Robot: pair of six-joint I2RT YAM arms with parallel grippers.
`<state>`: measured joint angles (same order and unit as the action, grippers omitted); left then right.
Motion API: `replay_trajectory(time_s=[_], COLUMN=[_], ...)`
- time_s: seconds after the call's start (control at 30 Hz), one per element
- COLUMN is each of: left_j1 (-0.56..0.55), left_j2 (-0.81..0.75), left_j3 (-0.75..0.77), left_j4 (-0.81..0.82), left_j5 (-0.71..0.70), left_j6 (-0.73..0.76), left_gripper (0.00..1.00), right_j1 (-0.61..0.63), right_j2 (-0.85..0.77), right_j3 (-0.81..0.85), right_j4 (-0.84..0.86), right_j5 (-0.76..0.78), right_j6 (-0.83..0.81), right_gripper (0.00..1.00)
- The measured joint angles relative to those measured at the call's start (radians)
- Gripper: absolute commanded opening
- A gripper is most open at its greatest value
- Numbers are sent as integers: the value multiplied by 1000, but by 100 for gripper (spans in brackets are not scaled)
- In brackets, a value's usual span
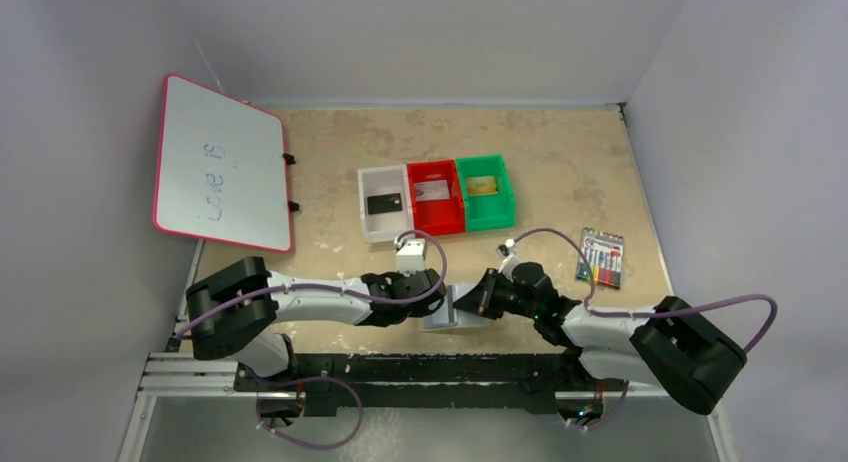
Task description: Take the credit cards out of the card holder
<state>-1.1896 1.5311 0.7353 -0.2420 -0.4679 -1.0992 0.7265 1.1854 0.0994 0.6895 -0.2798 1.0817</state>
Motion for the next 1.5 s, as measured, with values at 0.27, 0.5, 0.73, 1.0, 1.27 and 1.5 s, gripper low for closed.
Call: replay_trajectory(time_s=[0.27, 0.5, 0.73, 1.0, 1.27, 1.5], left_j1=[-29, -44, -57, -67, -84, -84], left_j2=[8, -53, -89, 27, 26, 26], left_j3=[6, 2, 4, 41, 20, -2], left_j4=[-5, -8, 81, 39, 130, 166], left_j5=[-41, -62, -47, -39, -11, 0], left_j6=[-8, -8, 16, 7, -18, -65], left_gripper=[11, 29, 18, 7, 3, 0], right_j1=[-18, -22, -23, -23, -23, -23], right_j2=[-48, 34, 93, 61, 23, 23], right_j3=[-19, -19, -14, -14, -14, -14], right_j4=[-40, -17, 52, 24, -15, -23], right_j5=[1, -2, -11, 0, 9, 10], right_j6=[-1, -1, -2, -2, -2, -2], right_gripper=[0, 0, 0, 0, 0, 0])
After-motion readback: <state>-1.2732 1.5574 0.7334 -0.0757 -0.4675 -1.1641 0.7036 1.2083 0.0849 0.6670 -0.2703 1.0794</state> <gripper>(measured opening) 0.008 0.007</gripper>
